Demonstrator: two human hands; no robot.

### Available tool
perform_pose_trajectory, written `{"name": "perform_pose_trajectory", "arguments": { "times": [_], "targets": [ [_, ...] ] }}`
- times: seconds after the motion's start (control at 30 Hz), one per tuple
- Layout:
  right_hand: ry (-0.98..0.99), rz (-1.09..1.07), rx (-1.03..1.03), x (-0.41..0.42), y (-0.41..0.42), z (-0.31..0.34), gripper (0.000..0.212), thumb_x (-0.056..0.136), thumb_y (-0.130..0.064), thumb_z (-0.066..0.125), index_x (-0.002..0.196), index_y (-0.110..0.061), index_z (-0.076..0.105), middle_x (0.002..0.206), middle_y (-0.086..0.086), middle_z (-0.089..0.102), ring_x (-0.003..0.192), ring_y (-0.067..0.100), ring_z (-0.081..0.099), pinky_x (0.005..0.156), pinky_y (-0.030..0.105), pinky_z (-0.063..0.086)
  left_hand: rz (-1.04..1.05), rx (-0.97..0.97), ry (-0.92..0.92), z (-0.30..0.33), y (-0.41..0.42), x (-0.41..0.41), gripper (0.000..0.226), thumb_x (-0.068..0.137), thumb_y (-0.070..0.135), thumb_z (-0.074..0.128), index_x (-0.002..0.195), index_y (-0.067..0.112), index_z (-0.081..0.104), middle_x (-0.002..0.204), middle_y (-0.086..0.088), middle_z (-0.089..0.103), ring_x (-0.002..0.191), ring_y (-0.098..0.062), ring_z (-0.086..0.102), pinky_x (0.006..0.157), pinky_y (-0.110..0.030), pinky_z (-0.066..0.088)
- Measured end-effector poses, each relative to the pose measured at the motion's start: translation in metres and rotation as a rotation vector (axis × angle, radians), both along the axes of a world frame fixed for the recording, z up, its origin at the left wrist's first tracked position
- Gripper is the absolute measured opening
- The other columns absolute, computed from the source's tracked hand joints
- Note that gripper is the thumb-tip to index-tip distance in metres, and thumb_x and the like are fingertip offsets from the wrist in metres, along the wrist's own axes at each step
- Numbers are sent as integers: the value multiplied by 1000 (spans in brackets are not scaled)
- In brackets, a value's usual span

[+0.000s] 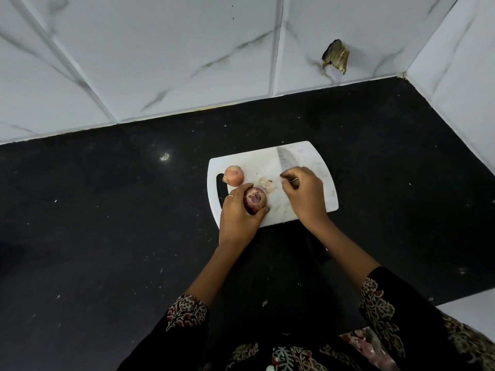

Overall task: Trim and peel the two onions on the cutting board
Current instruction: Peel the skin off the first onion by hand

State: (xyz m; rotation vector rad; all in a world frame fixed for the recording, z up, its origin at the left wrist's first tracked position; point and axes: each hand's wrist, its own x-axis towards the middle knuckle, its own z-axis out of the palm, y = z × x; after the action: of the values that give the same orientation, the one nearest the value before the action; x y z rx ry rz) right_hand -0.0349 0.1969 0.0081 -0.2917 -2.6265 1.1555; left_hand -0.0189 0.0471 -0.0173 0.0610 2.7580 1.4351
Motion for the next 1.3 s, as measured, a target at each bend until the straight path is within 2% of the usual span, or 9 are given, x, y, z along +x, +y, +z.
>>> {"name": "perform_pose_trajectory", "arguments": {
  "times": [0.27, 0.4, 0.47, 0.6, 0.73, 0.87, 0.93, 1.03, 1.3],
  "targets": [
    [-259, 52, 161, 2, 8, 0, 28, 96, -25, 51, 89, -2, 65, 95, 11, 55, 84, 21, 54, 66, 28, 32, 74, 395, -93, 11, 11, -2, 56, 73, 13, 79, 119, 20, 49, 109, 17, 53, 98, -5, 58, 85, -24, 53],
    [-463, 149, -403, 13, -4, 13, 31, 100, -21, 43, 97, 3, 62, 92, 18, 64, 82, 28, 67, 71, 36, 56, 19, 481, -89, 13, 16, 0, 59, 69, 17, 70, 124, 19, 49, 113, 14, 56, 99, 4, 59, 85, -16, 50],
    [-477, 100, -638, 19, -10, 14, 28, 101, -18, 42, 104, 2, 60, 98, 18, 64, 87, 28, 68, 75, 36, 59, -24, 465, -96, 11, 15, 0, 60, 72, 15, 70, 128, 21, 48, 116, 15, 55, 103, 7, 57, 88, -14, 48],
    [-353, -29, -627, 28, -15, 2, 19, 96, -18, 52, 104, -5, 64, 102, 12, 67, 95, 24, 67, 80, 41, 59, -190, 240, -127, 9, 9, -1, 66, 90, 17, 64, 147, 20, 32, 133, 12, 46, 116, 8, 46, 88, 2, 34],
    [-331, 1, -650, 38, -19, -8, 13, 91, -16, 61, 101, -9, 66, 99, 7, 70, 93, 21, 68, 82, 42, 58, -310, 49, -119, 7, 1, -3, 71, 93, 27, 60, 151, 17, 21, 148, -3, 41, 133, -13, 42, 104, -16, 32],
    [-249, -44, -371, 37, -8, -2, 12, 92, -19, 58, 98, -12, 66, 98, 6, 66, 87, 18, 64, 80, 33, 53, -321, -195, -48, 7, -9, -6, 64, 90, 40, 60, 144, 19, 31, 140, -2, 50, 126, -21, 46, 104, -35, 31],
    [-238, -139, -61, 34, 7, -2, 20, 91, -21, 57, 109, -15, 63, 111, 7, 58, 100, 22, 58, 87, 39, 49, -320, -241, -27, 6, -12, -5, 62, 89, 45, 59, 141, 22, 34, 136, 1, 51, 124, -20, 46, 101, -35, 27],
    [-463, -169, 256, 37, 25, -3, 41, 91, -28, 56, 129, -16, 48, 130, 10, 42, 121, 29, 40, 96, 45, 38, -322, -264, -4, 2, -14, -4, 61, 89, 49, 55, 140, 23, 33, 137, 2, 48, 123, -18, 43, 102, -37, 26],
    [-484, -93, 117, 33, 28, -6, 46, 85, -22, 67, 123, -7, 47, 118, 14, 49, 103, 28, 54, 79, 35, 45, -339, -393, 20, -5, -15, 1, 77, 86, 67, 35, 149, 27, 18, 139, 0, 42, 124, -16, 32, 95, -28, 17]
  ]
}}
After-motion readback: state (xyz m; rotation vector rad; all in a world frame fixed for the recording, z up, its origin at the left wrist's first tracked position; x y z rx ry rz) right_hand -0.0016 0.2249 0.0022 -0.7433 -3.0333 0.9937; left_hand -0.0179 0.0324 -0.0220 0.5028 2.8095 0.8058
